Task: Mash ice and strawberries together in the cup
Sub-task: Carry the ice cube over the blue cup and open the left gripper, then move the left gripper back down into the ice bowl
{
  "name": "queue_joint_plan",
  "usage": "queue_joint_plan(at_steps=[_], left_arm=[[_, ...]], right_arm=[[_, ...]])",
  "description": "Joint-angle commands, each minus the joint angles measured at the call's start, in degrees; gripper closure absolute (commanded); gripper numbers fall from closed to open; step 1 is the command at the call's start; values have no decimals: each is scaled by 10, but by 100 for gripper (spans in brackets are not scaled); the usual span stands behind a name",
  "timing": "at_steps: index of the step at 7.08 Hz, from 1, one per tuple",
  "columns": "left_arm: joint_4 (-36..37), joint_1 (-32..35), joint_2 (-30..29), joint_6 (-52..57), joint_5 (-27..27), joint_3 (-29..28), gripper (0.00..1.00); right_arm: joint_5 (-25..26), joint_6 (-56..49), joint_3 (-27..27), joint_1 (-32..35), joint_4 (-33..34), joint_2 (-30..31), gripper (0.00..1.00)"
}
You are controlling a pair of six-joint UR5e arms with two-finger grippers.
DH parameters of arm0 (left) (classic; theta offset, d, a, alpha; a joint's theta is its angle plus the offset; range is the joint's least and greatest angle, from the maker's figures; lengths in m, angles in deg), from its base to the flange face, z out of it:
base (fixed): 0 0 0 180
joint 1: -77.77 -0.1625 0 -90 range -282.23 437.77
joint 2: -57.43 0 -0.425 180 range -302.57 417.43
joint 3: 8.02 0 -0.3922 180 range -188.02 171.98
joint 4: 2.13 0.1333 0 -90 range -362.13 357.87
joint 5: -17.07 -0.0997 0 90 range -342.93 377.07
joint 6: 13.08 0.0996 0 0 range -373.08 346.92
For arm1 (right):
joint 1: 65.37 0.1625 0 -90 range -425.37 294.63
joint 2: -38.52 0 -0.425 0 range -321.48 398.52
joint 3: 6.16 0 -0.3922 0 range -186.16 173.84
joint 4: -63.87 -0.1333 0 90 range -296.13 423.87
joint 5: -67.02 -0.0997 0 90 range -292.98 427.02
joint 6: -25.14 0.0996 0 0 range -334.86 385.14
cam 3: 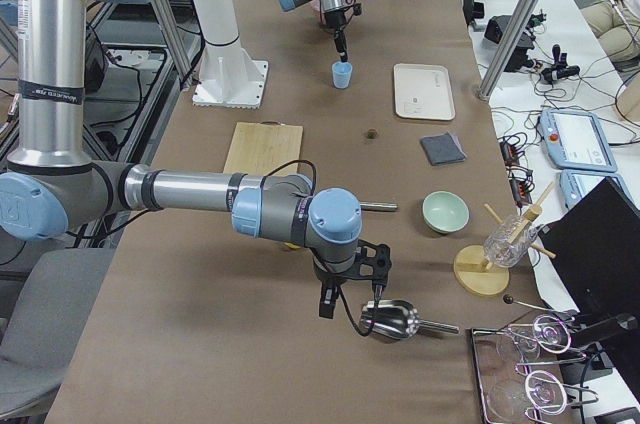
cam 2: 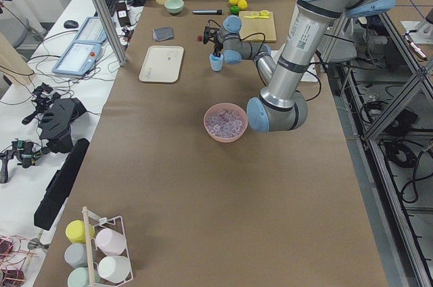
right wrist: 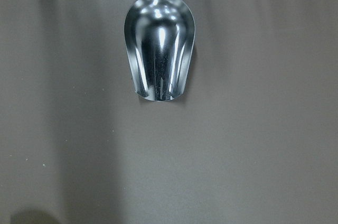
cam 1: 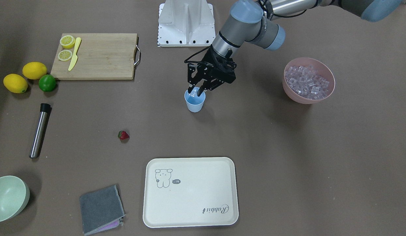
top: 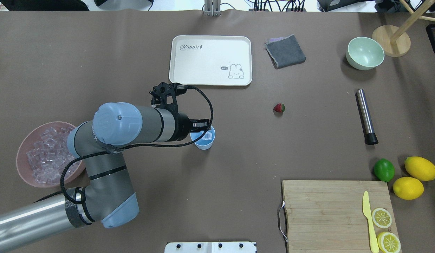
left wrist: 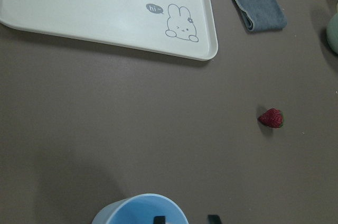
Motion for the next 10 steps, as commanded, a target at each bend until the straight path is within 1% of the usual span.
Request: queue_joint_plan(at_steps=[1,2,3,4,5,6,7,8,9,10], left_arm=[[2,2,1,1,3,7,2],[20,21,13,3,9,24,2],[110,58,25,37,56,74,2],[202,104,58,112,96,135,2],[214,121,131,181,99,166,2],[206,130,196,199,95,192,2],[205,150,255,199,96,218,2],[192,155,315,200,100,247,2],[161,154,369,200,104,264,2],[105,154,414,202,134,256,2]], right_arm=[[-3,0,-3,-1,0,-1,0],[-4,0,-3,-1,0,-1,0],[-6,0,-5,0,0,-1,0],[-11,-1,-5,0,-1,-1,0],[-14,-5,-6,-1,-2,-2,0],[-14,0,-10,-1,-1,-2,0],[-14,-1,-10,-1,-2,-3,0],[-14,-1,-10,-2,-2,-4,0],[-14,-2,-10,-2,-2,-6,0],[-14,-3,-10,-2,-2,-6,0]])
